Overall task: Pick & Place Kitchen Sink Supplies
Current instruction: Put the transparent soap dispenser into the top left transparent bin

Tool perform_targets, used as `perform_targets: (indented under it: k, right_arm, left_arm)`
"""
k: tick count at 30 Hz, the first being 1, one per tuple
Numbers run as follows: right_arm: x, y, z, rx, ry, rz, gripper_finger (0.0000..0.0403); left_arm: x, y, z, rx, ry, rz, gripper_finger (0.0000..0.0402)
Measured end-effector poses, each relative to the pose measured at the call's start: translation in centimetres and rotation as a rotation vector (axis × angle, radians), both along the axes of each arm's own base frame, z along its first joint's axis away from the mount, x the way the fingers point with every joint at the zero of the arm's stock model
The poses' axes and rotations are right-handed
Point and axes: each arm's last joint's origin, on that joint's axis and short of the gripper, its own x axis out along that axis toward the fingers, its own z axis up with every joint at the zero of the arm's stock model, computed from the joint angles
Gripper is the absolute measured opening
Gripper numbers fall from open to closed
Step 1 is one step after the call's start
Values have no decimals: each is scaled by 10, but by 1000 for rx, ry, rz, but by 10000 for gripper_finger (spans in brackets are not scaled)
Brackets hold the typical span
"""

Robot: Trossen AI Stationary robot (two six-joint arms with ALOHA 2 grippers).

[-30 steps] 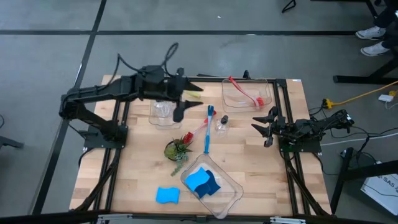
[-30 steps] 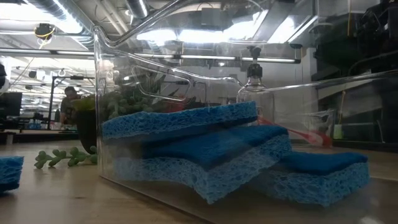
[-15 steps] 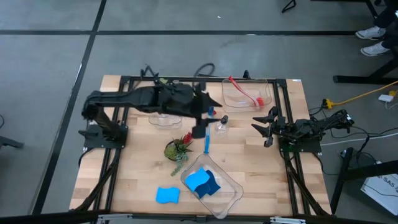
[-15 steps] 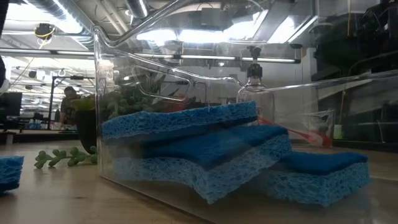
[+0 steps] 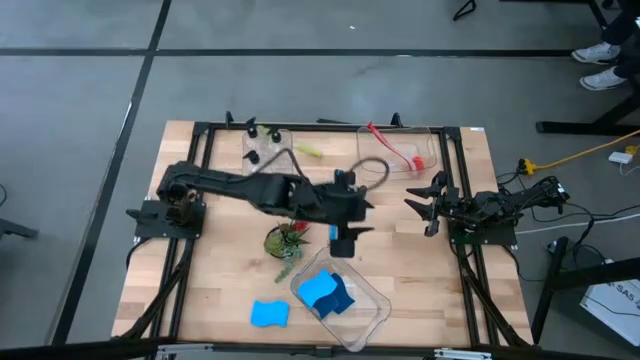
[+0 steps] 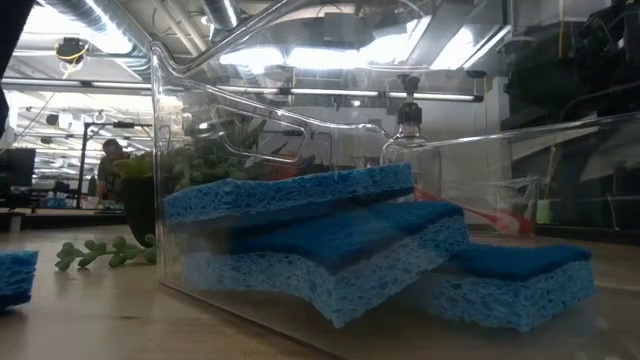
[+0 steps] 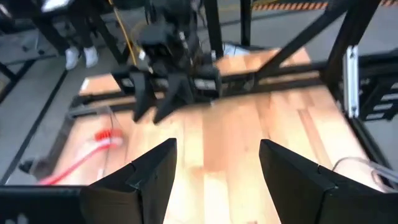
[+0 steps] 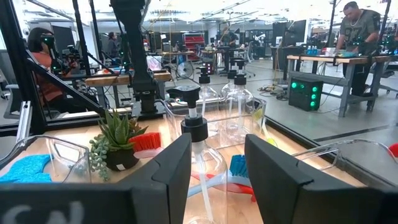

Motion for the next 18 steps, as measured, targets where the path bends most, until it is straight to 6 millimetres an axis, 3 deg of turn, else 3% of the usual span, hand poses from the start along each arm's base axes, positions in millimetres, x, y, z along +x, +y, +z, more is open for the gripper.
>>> perform_targets:
  k: [4,10,18]
  right_arm:
    - [0,0,0,1,0,1,149]
    - [0,0,0,0,0,1,149]
    - [0,0,0,3,-1,1,149]
  left_arm:
    - [8,-9,-16,-14,32,53,224]
    - [11,-13,-24,-108,42,148,224]
    - [11,18,-29,-146,112,232,224]
